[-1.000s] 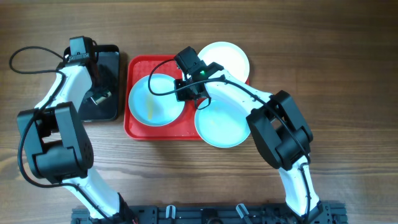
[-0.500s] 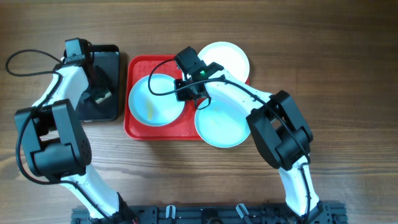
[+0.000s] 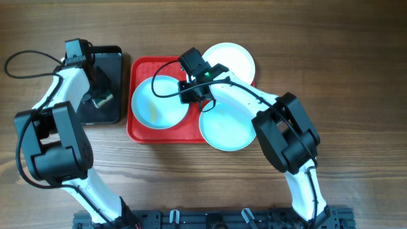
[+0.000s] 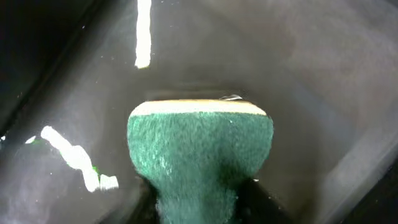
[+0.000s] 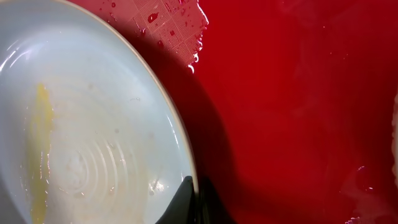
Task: Clean dirty plates on tray and stack at the side
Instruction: 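Grasp the green sponge with the left gripper and lift it, then carry the sponge with the left gripper onto the left light-blue plate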
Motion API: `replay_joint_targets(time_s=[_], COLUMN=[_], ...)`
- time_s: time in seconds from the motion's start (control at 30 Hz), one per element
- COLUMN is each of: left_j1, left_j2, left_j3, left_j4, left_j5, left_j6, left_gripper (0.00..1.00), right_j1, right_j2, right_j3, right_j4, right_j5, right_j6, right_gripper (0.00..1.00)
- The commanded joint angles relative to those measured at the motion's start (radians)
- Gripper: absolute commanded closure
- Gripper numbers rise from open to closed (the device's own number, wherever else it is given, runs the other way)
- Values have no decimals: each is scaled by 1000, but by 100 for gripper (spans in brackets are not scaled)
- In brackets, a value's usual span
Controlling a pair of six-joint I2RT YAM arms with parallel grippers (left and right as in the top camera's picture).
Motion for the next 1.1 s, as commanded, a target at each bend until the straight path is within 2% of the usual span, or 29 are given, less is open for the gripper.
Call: replay_joint_targets(time_s=[0.0,0.07,0.13,0.17,0.23,0.43,0.67,0.87,0.97,1.07], left_j1=[3,3,3,3,3,3,3,-1,-14,-46], left_j2=[28,41,57,61,64,49,-54,-176,-183,-169], left_j3=[10,-3,-10,-14,-16,3,107,166,165,144], left_j4=[3,4,3,2,-5,-12,-128,-230,-273,-294], left_j5=[32,53,58,58,58,58,117,281,373,461], left_j6=[-3,-3,-3,-3,-2,9,93,194,198,254], left_gripper=[67,64,65,70,96,96,96,96,96,96], right_j1=[2,2,2,2,2,2,2,-26,-51,-67], right_j2=[30,30,30,30,30,30,29,26,26,26], right_j3=[16,16,16,16,16,16,17,18,18,18], right_j4=[2,2,3,3,3,7,9,15,17,17], right_j5=[32,32,32,32,32,31,27,-56,-102,-135], right_j6=[5,5,5,5,5,5,2,-26,-27,-49], right_gripper=[96,96,96,96,96,96,96,96,96,96])
